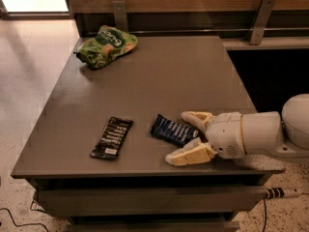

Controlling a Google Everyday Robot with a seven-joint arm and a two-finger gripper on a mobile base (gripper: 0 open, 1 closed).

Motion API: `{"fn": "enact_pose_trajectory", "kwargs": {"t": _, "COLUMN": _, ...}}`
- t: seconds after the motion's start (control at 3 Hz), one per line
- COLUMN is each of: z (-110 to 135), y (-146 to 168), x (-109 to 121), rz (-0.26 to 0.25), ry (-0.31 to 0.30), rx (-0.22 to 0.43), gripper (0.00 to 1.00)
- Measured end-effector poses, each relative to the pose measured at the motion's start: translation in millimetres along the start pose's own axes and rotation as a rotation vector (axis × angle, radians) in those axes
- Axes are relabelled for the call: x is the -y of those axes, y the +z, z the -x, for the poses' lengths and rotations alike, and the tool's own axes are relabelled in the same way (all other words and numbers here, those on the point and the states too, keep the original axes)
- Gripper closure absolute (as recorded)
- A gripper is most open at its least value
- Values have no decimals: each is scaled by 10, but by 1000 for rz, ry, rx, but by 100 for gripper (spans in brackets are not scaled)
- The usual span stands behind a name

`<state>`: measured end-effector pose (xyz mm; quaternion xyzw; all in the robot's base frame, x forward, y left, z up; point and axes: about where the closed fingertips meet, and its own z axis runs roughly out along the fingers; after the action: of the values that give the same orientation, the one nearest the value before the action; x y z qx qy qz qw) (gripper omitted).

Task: Move rxbar blueberry near green rice chip bag

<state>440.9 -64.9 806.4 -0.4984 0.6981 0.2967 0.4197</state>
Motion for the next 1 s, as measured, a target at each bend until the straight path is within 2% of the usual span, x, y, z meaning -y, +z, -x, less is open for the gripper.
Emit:
{"fn": "enact_pose_trajectory", "kwargs": {"t": 0.67, "z": 29, "y": -11, "x": -3, "rz": 1, "ry": -1, "rx": 0, "gripper": 93}}
{"fn": "enact_pose_trajectory", "kwargs": {"t": 1.0, "z": 34, "y": -12, "x": -3, "rz": 1, "ry": -1, "rx": 0, "gripper": 100}}
